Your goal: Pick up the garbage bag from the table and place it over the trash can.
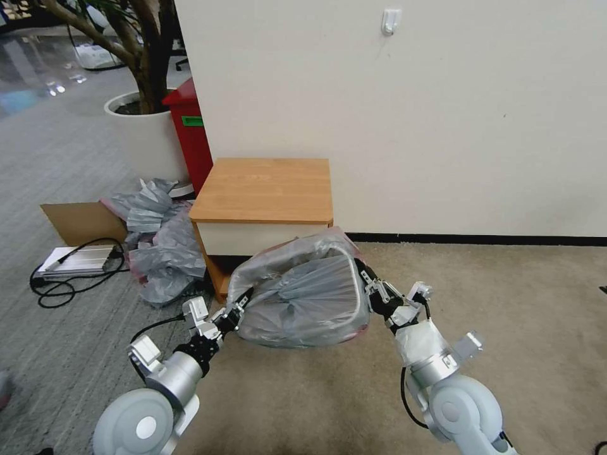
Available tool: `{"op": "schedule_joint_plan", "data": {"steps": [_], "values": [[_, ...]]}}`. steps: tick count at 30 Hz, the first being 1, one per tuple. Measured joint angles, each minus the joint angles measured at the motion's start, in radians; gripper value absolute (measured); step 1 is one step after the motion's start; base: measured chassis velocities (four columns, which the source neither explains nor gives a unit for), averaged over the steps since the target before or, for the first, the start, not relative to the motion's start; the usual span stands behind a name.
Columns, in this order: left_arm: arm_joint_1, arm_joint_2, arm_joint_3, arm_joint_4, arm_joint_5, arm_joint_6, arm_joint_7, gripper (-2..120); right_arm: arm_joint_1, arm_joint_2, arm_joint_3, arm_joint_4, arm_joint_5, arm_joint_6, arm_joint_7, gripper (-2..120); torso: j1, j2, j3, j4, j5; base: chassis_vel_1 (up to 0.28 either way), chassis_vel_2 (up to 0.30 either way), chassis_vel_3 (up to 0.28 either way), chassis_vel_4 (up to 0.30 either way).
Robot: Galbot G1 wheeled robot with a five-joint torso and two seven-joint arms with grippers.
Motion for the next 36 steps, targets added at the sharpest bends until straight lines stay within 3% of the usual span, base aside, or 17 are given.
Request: {"op": "schedule_joint_plan", "data": {"steps": [24, 36], "values": [[0.003, -0.032, 0.029, -0.025, -0.004, -0.005, 0.006, 7, -0.007, 0.016, 0.007, -0.016, -0.401, -0.092, 0.205, 0, 0.000, 0.000, 0.000, 0.0000, -0.0001, 0.000, 0.000, 0.000, 0.000], [0.002, -0.031, 0.030, -0.028, 0.010, -0.014, 0.004, 9, -0.008, 0.015, 0.011, -0.037, -0.592, -0.103, 0.241, 0, 0.000, 0.000, 0.000, 0.0000, 0.0000, 0.000, 0.000, 0.000, 0.000]]}}
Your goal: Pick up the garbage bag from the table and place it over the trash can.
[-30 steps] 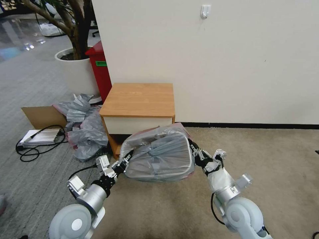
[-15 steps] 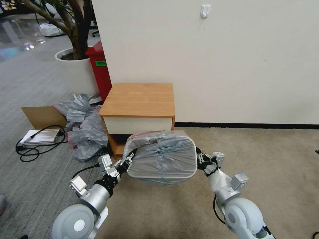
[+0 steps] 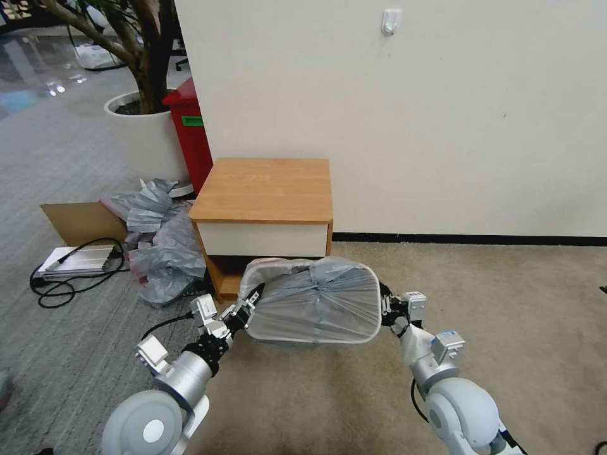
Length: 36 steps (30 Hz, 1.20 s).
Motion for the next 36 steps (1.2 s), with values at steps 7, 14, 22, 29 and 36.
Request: {"op": "schedule_joint_plan", "data": {"steps": [7, 14, 22, 29, 36], "values": [[-0.009, 0.007, -0.012, 0.008, 0.050, -0.019, -0.047, 7, -0.022, 0.000, 0.023, 0.018, -0.175, 0.038, -0.005, 30, 0.000, 0.000, 0.000, -0.0001, 0.0000, 0.000, 0.000, 0.000, 0.000], [-0.020, 0.012, -0.021, 0.019, 0.070, -0.031, -0.093, 3, -0.058, -0.003, 0.040, 0.063, -0.214, 0.051, -0.016, 52, 0.000, 0.000, 0.000, -0.0002, -0.0001, 0.000, 0.000, 0.000, 0.000], [-0.028, 0.018, -0.018, 0.031, 0.105, -0.033, -0.143, 3, -0.110, 0.005, 0.063, 0.144, -0.179, 0.098, -0.057, 84, 0.000, 0.000, 0.000, -0.0002, -0.0001, 0.000, 0.000, 0.000, 0.000], [-0.020, 0.035, 0.022, 0.046, 0.296, -0.047, -0.153, 3, -0.094, 0.014, 0.064, 0.215, -0.060, 0.174, -0.056, 100, 0.000, 0.000, 0.000, -0.0001, 0.0000, 0.000, 0.000, 0.000, 0.000], [-0.005, 0.054, 0.062, 0.042, 0.515, -0.053, -0.169, 3, -0.087, -0.025, 0.016, 0.329, -0.054, 0.177, -0.069, 82, 0.000, 0.000, 0.000, -0.0001, -0.0002, 0.000, 0.000, 0.000, 0.000]]}}
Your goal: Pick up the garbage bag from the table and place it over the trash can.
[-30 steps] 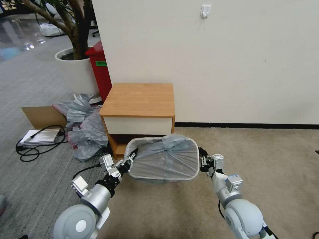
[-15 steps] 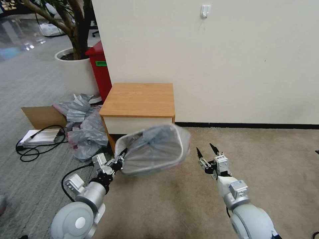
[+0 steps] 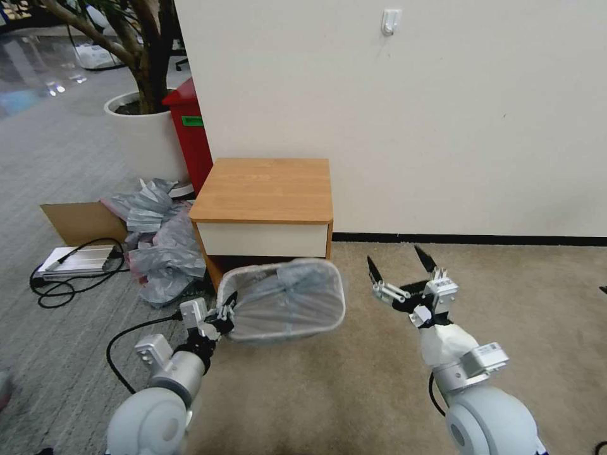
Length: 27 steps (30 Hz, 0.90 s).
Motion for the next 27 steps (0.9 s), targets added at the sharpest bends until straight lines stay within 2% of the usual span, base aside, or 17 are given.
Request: {"op": "schedule_joint_plan", "data": {"steps": [1, 3, 5, 8, 10, 11, 14, 15, 18, 19, 22, 27], "values": [[0.001, 0.001, 0.002, -0.002, 0.016, 0.000, -0.001, 3, 0.001, -0.005, -0.004, 0.006, -0.004, -0.003, -0.003, 82, 0.000, 0.000, 0.000, 0.0000, 0.0000, 0.000, 0.000, 0.000, 0.000], [0.008, 0.009, 0.015, -0.019, 0.131, 0.000, -0.005, 3, 0.017, -0.053, -0.029, 0.043, -0.045, -0.029, -0.030, 69, 0.000, 0.000, 0.000, 0.0001, 0.0000, 0.000, 0.000, 0.000, 0.000], [0.011, 0.012, 0.019, -0.027, 0.162, 0.001, -0.006, 3, 0.025, -0.073, -0.037, 0.049, -0.068, -0.039, -0.041, 65, 0.000, 0.000, 0.000, 0.0000, 0.0000, 0.000, 0.000, 0.000, 0.000], [0.027, 0.031, 0.032, -0.069, 0.308, 0.003, -0.007, 3, 0.078, -0.202, -0.105, 0.044, -0.216, -0.073, -0.107, 50, 0.000, 0.000, 0.000, 0.0002, 0.0003, 0.000, 0.000, 0.000, 0.000], [0.029, 0.033, 0.035, -0.073, 0.324, 0.003, -0.007, 3, 0.090, -0.223, -0.122, 0.040, -0.239, -0.081, -0.118, 46, 0.000, 0.000, 0.000, 0.0000, 0.0003, 0.000, 0.000, 0.000, 0.000], [0.035, 0.033, 0.048, -0.084, 0.362, 0.003, -0.007, 3, 0.130, -0.270, -0.173, 0.022, -0.293, -0.104, -0.150, 40, 0.000, 0.000, 0.000, 0.0001, 0.0003, 0.000, 0.000, 0.000, 0.000], [0.043, 0.017, 0.067, -0.088, 0.421, 0.005, -0.007, 3, 0.198, -0.314, -0.257, -0.012, -0.326, -0.151, -0.185, 28, 0.000, 0.000, 0.000, 0.0001, 0.0001, 0.000, 0.000, 0.000, 0.000], [0.043, 0.017, 0.067, -0.088, 0.421, 0.005, -0.007, 3, 0.198, -0.314, -0.257, -0.012, -0.326, -0.151, -0.185, 28, 0.000, 0.000, 0.000, 0.0001, 0.0001, 0.000, 0.000, 0.000, 0.000], [0.055, 0.005, 0.083, -0.092, 0.472, 0.011, -0.007, 3, 0.255, -0.325, -0.344, -0.044, -0.292, -0.237, -0.207, 13, 0.000, 0.000, 0.000, 0.0000, 0.0000, 0.000, 0.000, 0.000, 0.000], [0.055, 0.005, 0.083, -0.092, 0.472, 0.011, -0.007, 3, 0.255, -0.325, -0.344, -0.044, -0.292, -0.237, -0.207, 13, 0.000, 0.000, 0.000, 0.0000, 0.0000, 0.000, 0.000, 0.000, 0.000], [0.065, -0.002, 0.096, -0.097, 0.534, 0.017, -0.007, 3, 0.297, -0.319, -0.417, -0.079, -0.257, -0.331, -0.214, 0, 0.000, 0.000, 0.000, 0.0001, 0.0002, 0.000, 0.000, 0.000, 0.000], [0.072, -0.011, 0.111, -0.103, 0.559, 0.019, -0.007, 3, 0.335, -0.308, -0.476, -0.129, -0.256, -0.398, -0.216, 0, 0.000, 0.000, 0.000, 0.0000, 0.0002, 0.000, 0.000, 0.000, 0.000]]}}
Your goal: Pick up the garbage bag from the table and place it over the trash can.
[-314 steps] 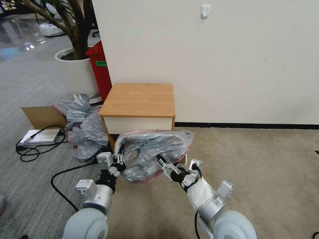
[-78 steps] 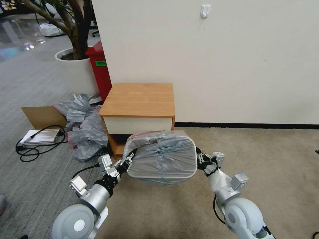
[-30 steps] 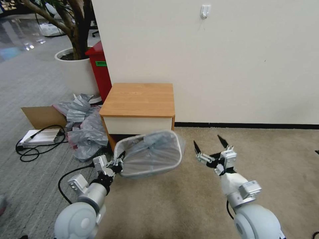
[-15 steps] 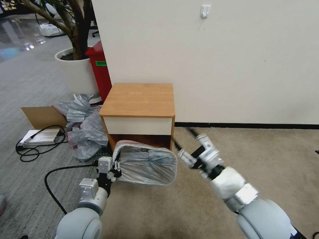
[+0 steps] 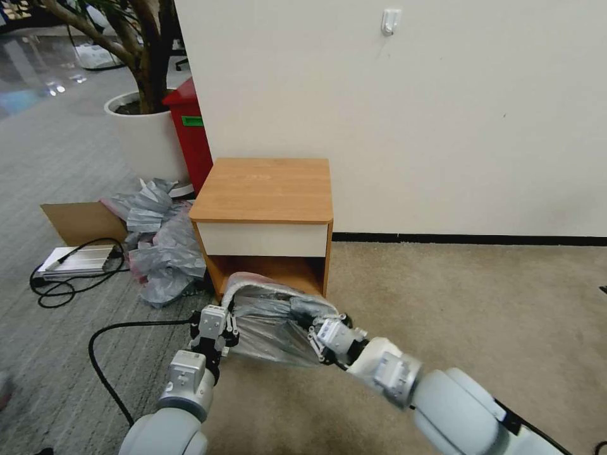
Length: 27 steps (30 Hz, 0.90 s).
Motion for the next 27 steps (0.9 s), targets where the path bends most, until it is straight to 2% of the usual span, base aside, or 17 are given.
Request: {"op": "schedule_joint_plan", "data": {"steps": [13, 27], "values": [[0.020, -0.010, 0.050, -0.009, 0.045, 0.002, 0.001, 3, 0.132, 0.066, -0.114, -0.216, -0.032, -0.070, 0.019, 0, 0.000, 0.000, 0.000, 0.0000, 0.0000, 0.000, 0.000, 0.000, 0.000], [0.038, -0.017, 0.111, -0.024, 0.061, 0.013, 0.001, 3, 0.243, 0.113, -0.204, -0.337, -0.035, -0.105, 0.046, 0, 0.000, 0.000, 0.000, 0.0001, -0.0001, 0.000, 0.000, 0.000, 0.000]]}}
